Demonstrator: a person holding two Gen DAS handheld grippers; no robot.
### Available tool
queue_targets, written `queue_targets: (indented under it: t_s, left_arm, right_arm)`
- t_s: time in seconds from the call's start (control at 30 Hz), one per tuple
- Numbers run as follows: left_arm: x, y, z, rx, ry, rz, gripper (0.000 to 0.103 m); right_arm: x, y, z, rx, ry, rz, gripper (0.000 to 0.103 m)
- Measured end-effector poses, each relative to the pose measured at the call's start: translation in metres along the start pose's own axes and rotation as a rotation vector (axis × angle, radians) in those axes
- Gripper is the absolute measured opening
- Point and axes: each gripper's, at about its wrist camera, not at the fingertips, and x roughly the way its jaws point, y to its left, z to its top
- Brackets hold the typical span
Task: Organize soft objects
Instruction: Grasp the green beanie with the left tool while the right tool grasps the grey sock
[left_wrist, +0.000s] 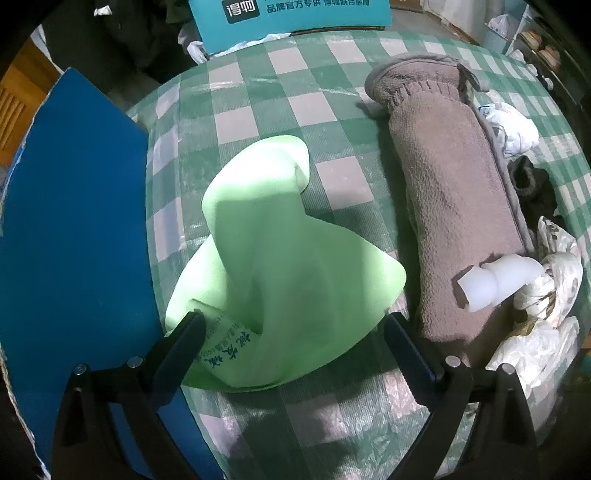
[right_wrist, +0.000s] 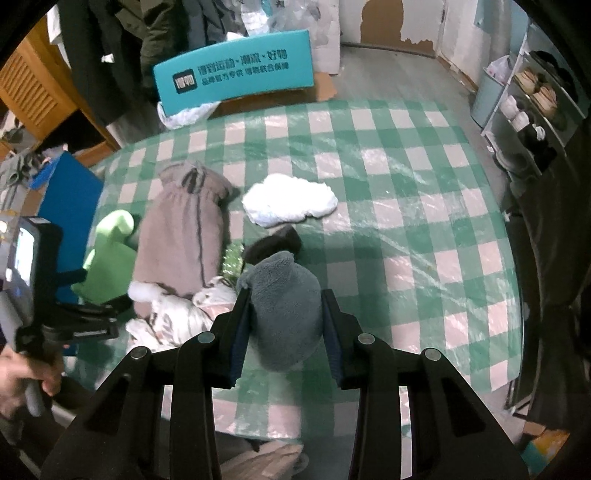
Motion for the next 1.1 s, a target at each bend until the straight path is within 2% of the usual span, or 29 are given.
queue_targets:
  t_s: [0.3,0.37,0.43,0.47,0.53,0.63,0.93,1.1]
  left_arm:
    - [0.001,-0.012,0.011,0.042,-0.045,0.076,0.074]
    - [-0.002,-0.01,0.015,0.041,-0.055,0.073,0.064]
    - [-0.008,-0.011,0.011,0.039,-0.061,0.074,0.045]
    - [-0.009,-0.012,0.012,0.039,-0.064,0.075,0.039]
    - [-0.01,-0.013,0.015,0.043,-0.068,0.077,0.017]
    - [-0.012,-0.011,0.017,0.037,-0.065,0.032,0.008]
    - [-0.032,0.012,-0.008,0.018,-0.108,-0.048,0.005]
    - [-0.046,0.015,-0.008,0.003,-0.14,-0.089,0.005]
  right_arm:
    - [-0.003,0.009,0.007,-0.007,-0.015,0.018,0.035]
    - [-0.003,0.011,0.008,-0.01,-0.015,0.018,0.035]
    - [-0.002,0.014,0.008,-0.016,-0.014,0.018,0.035]
    - [-0.002,0.015,0.008,-0.02,-0.013,0.019,0.035]
    - [-0.001,0.019,0.008,-0.027,-0.012,0.02,0.035]
    - [-0.001,0.023,0.009,-0.034,-0.01,0.02,0.035]
    - [-0.001,0.034,0.01,-0.054,-0.01,0.019,0.035]
    - [-0.003,0.038,0.01,-0.058,-0.014,0.018,0.035]
